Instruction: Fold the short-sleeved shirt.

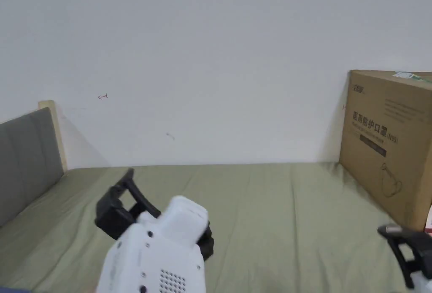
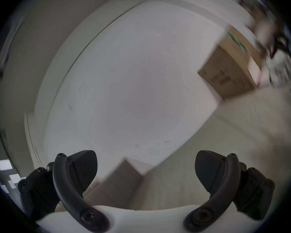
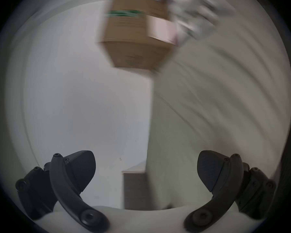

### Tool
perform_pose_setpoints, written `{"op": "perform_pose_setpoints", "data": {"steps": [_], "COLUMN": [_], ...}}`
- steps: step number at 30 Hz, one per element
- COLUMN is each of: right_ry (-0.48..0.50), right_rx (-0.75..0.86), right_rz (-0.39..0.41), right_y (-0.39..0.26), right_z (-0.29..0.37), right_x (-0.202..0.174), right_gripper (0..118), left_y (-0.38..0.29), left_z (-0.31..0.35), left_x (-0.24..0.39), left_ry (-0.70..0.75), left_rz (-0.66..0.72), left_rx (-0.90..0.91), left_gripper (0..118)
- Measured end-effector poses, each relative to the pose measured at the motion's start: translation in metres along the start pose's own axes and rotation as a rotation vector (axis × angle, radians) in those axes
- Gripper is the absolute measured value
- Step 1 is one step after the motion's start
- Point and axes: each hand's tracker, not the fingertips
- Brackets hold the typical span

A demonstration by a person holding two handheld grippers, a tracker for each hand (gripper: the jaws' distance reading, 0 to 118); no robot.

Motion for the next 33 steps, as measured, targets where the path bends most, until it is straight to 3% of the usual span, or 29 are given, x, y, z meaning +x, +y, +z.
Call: {"op": "perform_pose_setpoints", "data": {"steps": [2,4,6,8,10,15,21,33], "right_ry": [0.071,0.097,0.081,-0.002,-0.008,-0.008,0.003,-0.003], "right_rx": [0.113,0.212,0.243,0.195,0.159,0.169,0.119,0.161], "right_rz": [0.363,0.64,0.876,1.124,1.244,1.327,1.203,1.226], "right_y": [-0.001,-0.019,-0.039,-0.067,-0.086,-0.103,-0.094,-0.092], "right_z": [0.009,0.019,0.021,0.02,0.013,0.008,0.007,0.012], "right_x": [-0.05,-0.081,-0.097,-0.104,-0.096,-0.084,-0.087,-0.089], "right_gripper": [118,118,118,118,118,118,118,118], "left_y": [0.0,-0.006,-0.015,-0.02,-0.023,-0.018,-0.015,-0.015], "left_z": [-0.003,-0.003,0.001,0.006,0.009,0.012,0.01,0.007], "left_x": [-0.022,-0.039,-0.049,-0.049,-0.046,-0.033,-0.025,-0.028], "left_ry": [0.001,-0.024,-0.031,-0.002,-0.013,-0.051,-0.071,-0.077], "left_rz": [0.226,0.463,0.647,0.707,0.673,0.58,0.546,0.582], "left_rx": [-0.032,-0.04,-0.046,-0.031,-0.017,-0.01,-0.043,-0.039], "left_gripper": [116,116,116,116,116,116,116,116]}}
